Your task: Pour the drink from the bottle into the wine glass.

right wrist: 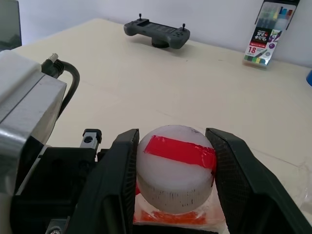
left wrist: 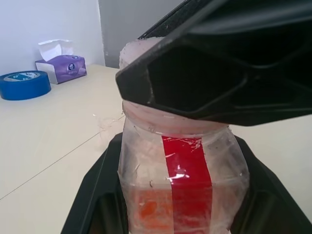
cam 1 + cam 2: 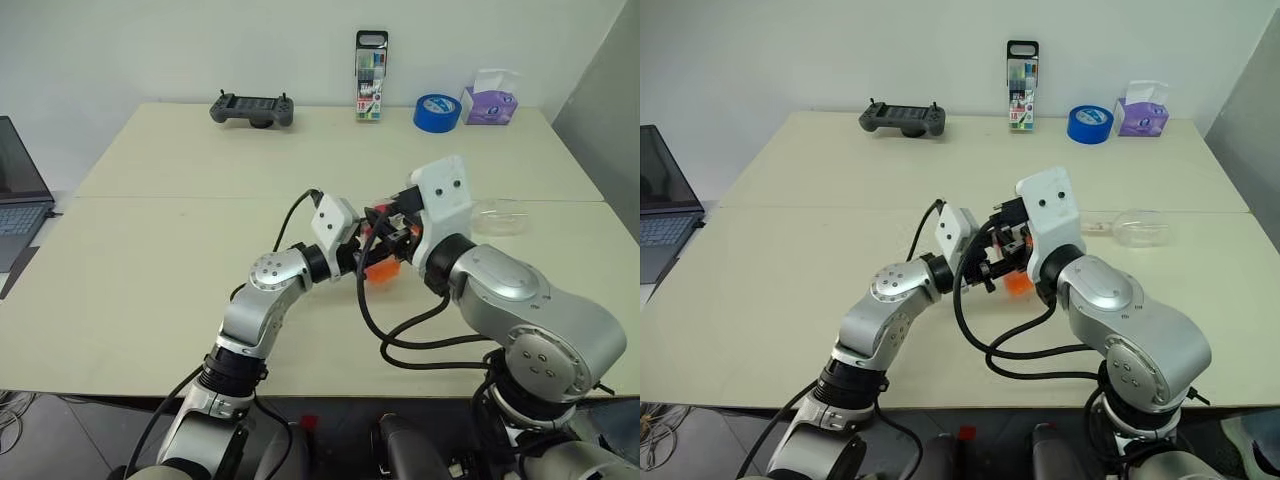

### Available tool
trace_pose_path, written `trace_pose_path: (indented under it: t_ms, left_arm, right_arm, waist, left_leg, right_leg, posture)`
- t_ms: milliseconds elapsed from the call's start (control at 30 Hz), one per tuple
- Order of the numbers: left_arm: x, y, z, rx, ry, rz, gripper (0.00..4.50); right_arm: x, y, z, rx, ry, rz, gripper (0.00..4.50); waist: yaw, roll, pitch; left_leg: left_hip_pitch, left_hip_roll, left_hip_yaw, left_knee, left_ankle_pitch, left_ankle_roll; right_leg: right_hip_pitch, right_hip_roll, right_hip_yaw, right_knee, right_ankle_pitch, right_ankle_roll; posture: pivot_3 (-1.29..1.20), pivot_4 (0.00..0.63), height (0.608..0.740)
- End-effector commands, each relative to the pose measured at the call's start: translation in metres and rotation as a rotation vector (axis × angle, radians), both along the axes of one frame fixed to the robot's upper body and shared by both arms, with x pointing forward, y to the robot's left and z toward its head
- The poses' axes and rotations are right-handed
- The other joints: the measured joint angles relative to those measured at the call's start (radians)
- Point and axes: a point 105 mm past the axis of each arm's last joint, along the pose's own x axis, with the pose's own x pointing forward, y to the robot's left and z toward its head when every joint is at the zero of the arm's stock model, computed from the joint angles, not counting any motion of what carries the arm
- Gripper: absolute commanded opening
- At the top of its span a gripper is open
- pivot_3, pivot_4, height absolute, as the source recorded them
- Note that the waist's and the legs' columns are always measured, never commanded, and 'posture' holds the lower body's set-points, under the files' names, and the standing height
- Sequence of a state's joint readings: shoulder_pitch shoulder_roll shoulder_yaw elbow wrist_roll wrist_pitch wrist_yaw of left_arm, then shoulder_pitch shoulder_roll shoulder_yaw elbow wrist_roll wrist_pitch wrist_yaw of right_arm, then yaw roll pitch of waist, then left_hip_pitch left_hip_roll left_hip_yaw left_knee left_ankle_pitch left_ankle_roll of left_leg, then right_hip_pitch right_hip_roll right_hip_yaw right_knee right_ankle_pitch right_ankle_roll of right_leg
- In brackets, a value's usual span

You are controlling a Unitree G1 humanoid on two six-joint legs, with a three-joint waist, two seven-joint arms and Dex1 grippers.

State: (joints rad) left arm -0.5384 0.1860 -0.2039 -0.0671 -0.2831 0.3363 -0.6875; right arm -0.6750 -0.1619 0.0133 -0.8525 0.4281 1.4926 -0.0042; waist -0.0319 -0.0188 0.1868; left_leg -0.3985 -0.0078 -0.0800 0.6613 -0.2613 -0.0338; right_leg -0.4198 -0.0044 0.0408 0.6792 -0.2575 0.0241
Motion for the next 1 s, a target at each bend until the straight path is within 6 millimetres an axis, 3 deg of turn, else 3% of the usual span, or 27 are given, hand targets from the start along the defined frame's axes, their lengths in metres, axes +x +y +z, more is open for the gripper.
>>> trace_pose_path:
  t_ms: [33, 133, 233, 300, 400, 567, 767, 1000]
  left_arm:
    - [-0.005, -0.001, 0.025, -0.031, -0.101, -0.021, 1.95]
    - [-0.005, -0.001, 0.026, -0.034, -0.102, -0.018, 1.95]
    - [-0.009, -0.002, 0.025, -0.028, -0.103, -0.03, 1.94]
    - [-0.009, -0.001, 0.026, -0.027, -0.103, -0.033, 1.92]
    - [-0.009, -0.001, 0.026, -0.024, -0.104, -0.035, 1.92]
    - [-0.008, 0.0, 0.027, -0.02, -0.107, -0.033, 1.92]
    - [-0.008, -0.005, 0.027, -0.02, -0.106, -0.053, 1.9]
    - [-0.004, -0.008, 0.029, -0.051, -0.097, -0.062, 1.9]
  right_arm:
    - [0.002, -0.021, 0.018, 0.052, -0.068, 0.096, 1.83]
    - [-0.029, -0.013, 0.032, 0.14, -0.102, 0.532, 1.83]
    - [-0.026, -0.025, 0.013, -0.065, -0.005, 0.682, 1.83]
    - [-0.021, -0.03, 0.013, -0.116, 0.02, 0.744, 1.83]
    - [-0.004, -0.033, 0.02, -0.135, -0.01, 0.739, 1.83]
    - [-0.004, -0.033, 0.017, -0.191, 0.011, 0.809, 1.83]
    - [0.003, -0.038, 0.029, -0.194, -0.069, 0.723, 3.81]
    - [0.006, -0.034, 0.027, -0.099, -0.131, 0.426, 3.82]
  waist:
    - [0.0, 0.0, 0.0]
    - [0.002, 0.0, 0.0]
    - [0.001, 0.001, 0.001]
    - [-0.002, 0.001, 0.001]
    - [-0.01, 0.001, 0.001]
    - [0.0, 0.001, 0.001]
    - [0.003, 0.001, 0.001]
    - [0.005, 0.001, 0.001]
  left_leg:
    - [0.0, 0.0, 0.0, 0.0, 0.0, 0.0]
    - [-0.001, -0.001, 0.002, 0.0, 0.0, 0.0]
    - [-0.001, -0.001, 0.005, 0.0, 0.0, 0.001]
    - [0.001, -0.001, 0.006, 0.0, -0.001, 0.001]
    - [0.002, 0.0, 0.007, 0.0, -0.001, 0.001]
    - [0.002, 0.001, 0.004, -0.001, -0.001, 0.001]
    - [0.0, -0.001, 0.003, 0.001, 0.0, 0.001]
    - [0.0, 0.0, 0.002, 0.001, 0.0, 0.001]
  right_leg:
    - [0.0, 0.0, 0.0, 0.0, 0.0, 0.0]
    - [0.001, 0.0, -0.002, -0.001, -0.001, 0.001]
    - [0.001, 0.0, 0.0, -0.002, 0.0, 0.0]
    - [0.002, 0.0, 0.0, -0.003, 0.0, 0.001]
    - [0.002, 0.003, 0.002, -0.001, -0.001, 0.002]
    - [0.001, 0.005, -0.001, 0.0, -0.001, 0.001]
    - [0.001, -0.001, 0.001, -0.001, 0.001, -0.002]
    - [0.001, -0.001, 0.0, 0.0, 0.001, -0.002]
  posture:
    - [0.0, 0.15, 0.74]
    - [0.0, 0.15, 0.74]
    - [0.0, 0.15, 0.74]
    - [0.0, 0.15, 0.74]
    - [0.0, 0.15, 0.74]
    - [0.0, 0.15, 0.74]
    - [0.0, 0.15, 0.74]
    - [0.0, 0.15, 0.74]
